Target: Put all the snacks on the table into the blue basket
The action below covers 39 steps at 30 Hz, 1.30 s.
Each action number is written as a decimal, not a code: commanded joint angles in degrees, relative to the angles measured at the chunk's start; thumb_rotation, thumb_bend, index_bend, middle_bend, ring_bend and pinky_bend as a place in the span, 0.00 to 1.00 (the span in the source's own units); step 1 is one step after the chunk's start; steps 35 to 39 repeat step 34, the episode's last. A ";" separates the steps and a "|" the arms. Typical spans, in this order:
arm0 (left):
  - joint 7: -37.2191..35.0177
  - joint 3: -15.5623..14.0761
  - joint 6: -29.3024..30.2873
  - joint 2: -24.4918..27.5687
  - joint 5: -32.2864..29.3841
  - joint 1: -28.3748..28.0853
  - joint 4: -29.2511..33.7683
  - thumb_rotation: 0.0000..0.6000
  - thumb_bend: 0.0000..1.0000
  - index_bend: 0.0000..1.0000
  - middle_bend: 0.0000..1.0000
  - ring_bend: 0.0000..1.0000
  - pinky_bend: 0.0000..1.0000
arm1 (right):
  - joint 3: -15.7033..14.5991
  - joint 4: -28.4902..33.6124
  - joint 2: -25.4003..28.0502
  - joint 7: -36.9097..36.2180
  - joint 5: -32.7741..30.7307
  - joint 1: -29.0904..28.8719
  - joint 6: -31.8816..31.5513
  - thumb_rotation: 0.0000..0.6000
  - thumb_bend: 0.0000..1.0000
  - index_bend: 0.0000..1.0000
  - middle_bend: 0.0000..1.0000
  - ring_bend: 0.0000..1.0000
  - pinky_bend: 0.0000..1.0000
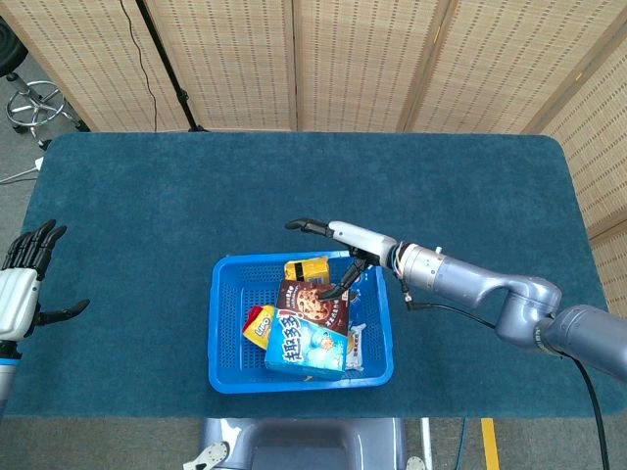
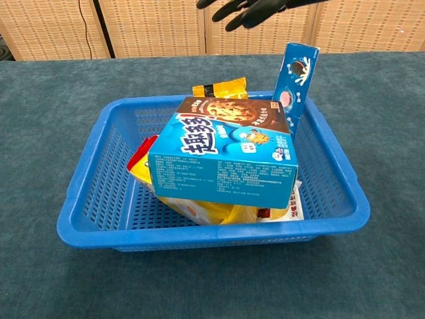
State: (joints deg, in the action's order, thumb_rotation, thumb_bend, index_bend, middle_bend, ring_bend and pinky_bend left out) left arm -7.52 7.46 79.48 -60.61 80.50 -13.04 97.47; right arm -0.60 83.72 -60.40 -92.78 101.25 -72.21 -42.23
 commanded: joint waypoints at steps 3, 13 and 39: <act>0.59 -0.10 0.28 -0.11 0.26 0.10 0.04 1.00 0.12 0.00 0.00 0.00 0.00 | 3.86 1.92 3.79 14.93 -8.07 4.67 -2.83 1.00 0.00 0.00 0.00 0.00 0.00; 4.66 -1.29 2.71 -0.73 1.71 1.51 0.27 1.00 0.12 0.00 0.00 0.00 0.00 | 4.50 1.36 -1.32 64.37 -17.39 22.60 -25.24 1.00 0.00 0.00 0.00 0.00 0.00; 13.33 -5.44 10.54 -4.31 3.65 8.58 -3.75 1.00 0.12 0.00 0.00 0.00 0.00 | -4.77 7.61 -2.99 95.17 -22.69 51.95 -43.79 1.00 0.00 0.00 0.00 0.00 0.00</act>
